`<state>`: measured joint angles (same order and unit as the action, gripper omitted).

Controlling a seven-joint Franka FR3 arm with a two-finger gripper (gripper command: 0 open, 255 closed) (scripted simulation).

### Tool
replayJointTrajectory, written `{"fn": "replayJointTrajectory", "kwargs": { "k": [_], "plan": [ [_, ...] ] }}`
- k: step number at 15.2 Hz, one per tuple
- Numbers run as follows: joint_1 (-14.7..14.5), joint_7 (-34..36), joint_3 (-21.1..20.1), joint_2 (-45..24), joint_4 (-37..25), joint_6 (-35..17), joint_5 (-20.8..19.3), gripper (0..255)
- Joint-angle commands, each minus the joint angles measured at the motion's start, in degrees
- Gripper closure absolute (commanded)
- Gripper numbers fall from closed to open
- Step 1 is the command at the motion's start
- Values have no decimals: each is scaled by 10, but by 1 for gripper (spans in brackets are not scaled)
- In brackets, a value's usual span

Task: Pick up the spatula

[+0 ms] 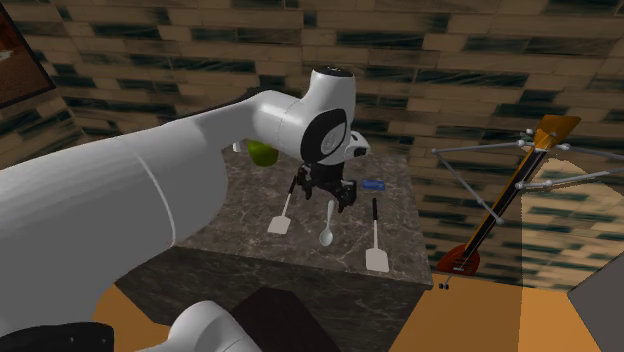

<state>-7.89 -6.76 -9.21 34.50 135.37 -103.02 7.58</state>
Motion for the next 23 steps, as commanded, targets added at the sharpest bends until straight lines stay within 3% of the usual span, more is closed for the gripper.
{"fn": "replayJointTrajectory", "kwargs": {
  "k": [1, 10, 17, 23],
  "plan": [
    [-11, 2, -17, -20, 4, -28, 6, 0],
    [-53, 28, -101, -138, -18, -139, 9, 0],
    [-78, 65, -165, -249, -60, -214, -27, 0],
    [-77, 71, -169, -268, -38, -254, -35, 0]
  ]
}}
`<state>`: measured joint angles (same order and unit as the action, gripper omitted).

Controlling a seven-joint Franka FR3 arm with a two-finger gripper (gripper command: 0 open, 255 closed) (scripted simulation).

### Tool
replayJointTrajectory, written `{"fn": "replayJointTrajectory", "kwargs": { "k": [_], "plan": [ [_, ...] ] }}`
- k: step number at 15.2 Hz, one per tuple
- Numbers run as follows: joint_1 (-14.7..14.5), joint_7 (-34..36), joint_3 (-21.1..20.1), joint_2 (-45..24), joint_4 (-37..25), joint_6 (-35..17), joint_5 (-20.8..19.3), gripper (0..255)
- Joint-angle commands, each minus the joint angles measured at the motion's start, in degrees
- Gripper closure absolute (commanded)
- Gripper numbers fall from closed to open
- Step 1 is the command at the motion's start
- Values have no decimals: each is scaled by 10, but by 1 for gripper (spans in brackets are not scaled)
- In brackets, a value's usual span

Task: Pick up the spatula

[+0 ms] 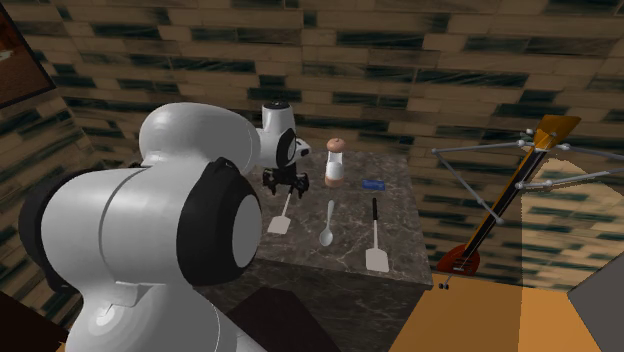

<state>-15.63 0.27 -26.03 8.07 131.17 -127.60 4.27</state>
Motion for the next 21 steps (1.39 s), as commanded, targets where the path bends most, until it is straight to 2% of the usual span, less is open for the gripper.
{"fn": "replayJointTrajectory", "kwargs": {
  "k": [1, 4, 5, 14, 21],
  "plan": [
    [0, 3, -2, -8, 9, -16, -3, 0],
    [0, 5, -3, -14, 15, -29, -6, 0],
    [0, 6, -3, -16, 14, -29, -7, 255],
    [0, 5, -3, -14, 15, -29, -6, 255],
    [0, -4, 3, 13, -16, 27, 5, 255]
  ]
}}
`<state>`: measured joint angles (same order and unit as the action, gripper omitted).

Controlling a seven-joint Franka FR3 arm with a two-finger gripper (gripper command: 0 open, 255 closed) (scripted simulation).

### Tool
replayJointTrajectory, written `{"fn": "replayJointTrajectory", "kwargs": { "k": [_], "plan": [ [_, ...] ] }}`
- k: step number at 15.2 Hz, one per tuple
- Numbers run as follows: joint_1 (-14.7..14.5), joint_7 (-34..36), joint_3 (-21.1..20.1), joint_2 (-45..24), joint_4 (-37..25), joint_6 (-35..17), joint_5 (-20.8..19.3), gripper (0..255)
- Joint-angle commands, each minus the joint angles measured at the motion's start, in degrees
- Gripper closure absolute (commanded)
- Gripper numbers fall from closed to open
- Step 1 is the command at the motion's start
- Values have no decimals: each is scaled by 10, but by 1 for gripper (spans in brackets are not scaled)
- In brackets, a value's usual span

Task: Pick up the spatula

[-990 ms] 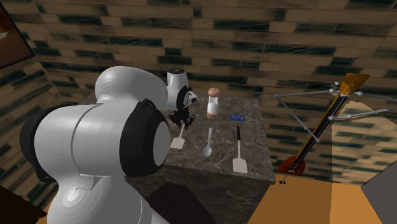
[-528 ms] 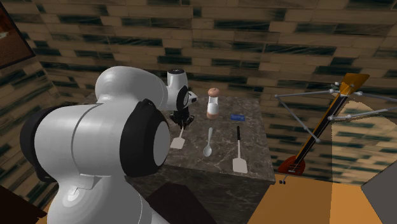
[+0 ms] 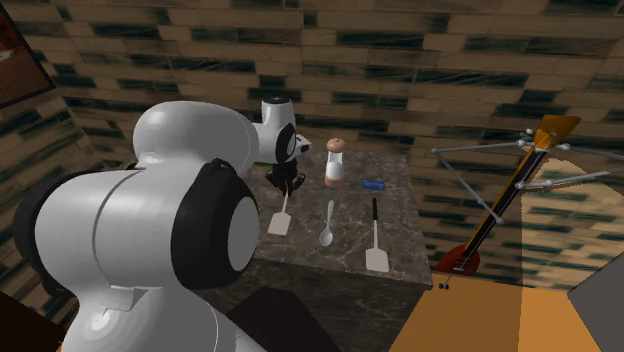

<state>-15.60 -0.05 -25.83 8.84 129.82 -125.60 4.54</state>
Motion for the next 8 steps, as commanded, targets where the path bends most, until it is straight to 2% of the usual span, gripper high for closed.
{"fn": "replayJointTrajectory", "kwargs": {
  "k": [1, 8],
  "plan": [
    [-1, -2, 1, 9, -7, 15, 4, 255],
    [-1, -7, 7, 28, -44, 70, 10, 255]
  ]
}}
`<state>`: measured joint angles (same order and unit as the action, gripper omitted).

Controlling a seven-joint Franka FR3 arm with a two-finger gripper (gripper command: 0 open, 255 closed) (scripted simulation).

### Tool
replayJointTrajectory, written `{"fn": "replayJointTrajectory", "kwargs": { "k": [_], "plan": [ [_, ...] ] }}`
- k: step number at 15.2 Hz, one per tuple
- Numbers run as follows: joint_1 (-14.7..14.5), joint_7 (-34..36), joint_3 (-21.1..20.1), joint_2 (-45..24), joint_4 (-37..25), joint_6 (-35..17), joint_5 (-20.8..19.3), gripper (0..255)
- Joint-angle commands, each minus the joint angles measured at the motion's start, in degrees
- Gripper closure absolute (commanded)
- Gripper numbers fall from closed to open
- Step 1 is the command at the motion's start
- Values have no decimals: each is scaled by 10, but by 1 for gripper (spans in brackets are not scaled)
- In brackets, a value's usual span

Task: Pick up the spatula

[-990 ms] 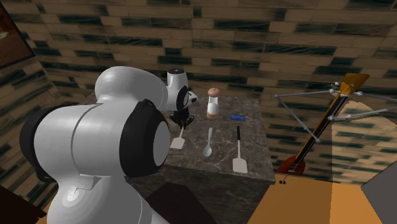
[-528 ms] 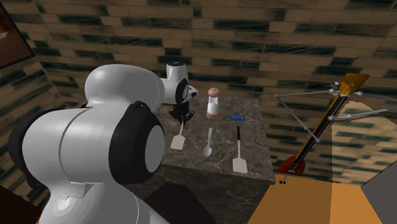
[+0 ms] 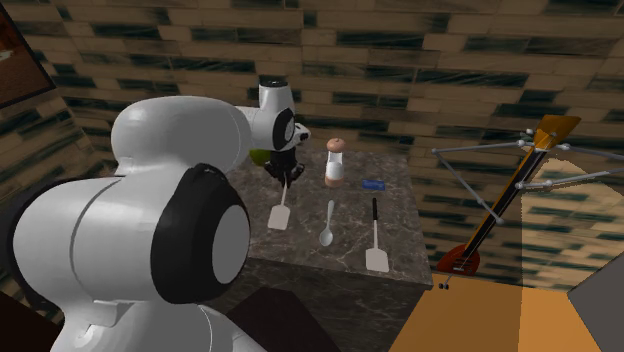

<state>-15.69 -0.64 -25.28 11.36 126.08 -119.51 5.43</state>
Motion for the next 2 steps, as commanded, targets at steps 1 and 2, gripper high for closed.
{"fn": "replayJointTrajectory", "kwargs": {
  "k": [1, 2],
  "plan": [
    [0, -2, 1, 4, -7, 11, 1, 255],
    [0, -2, 1, 3, -7, 11, 1, 255]
  ]
}}
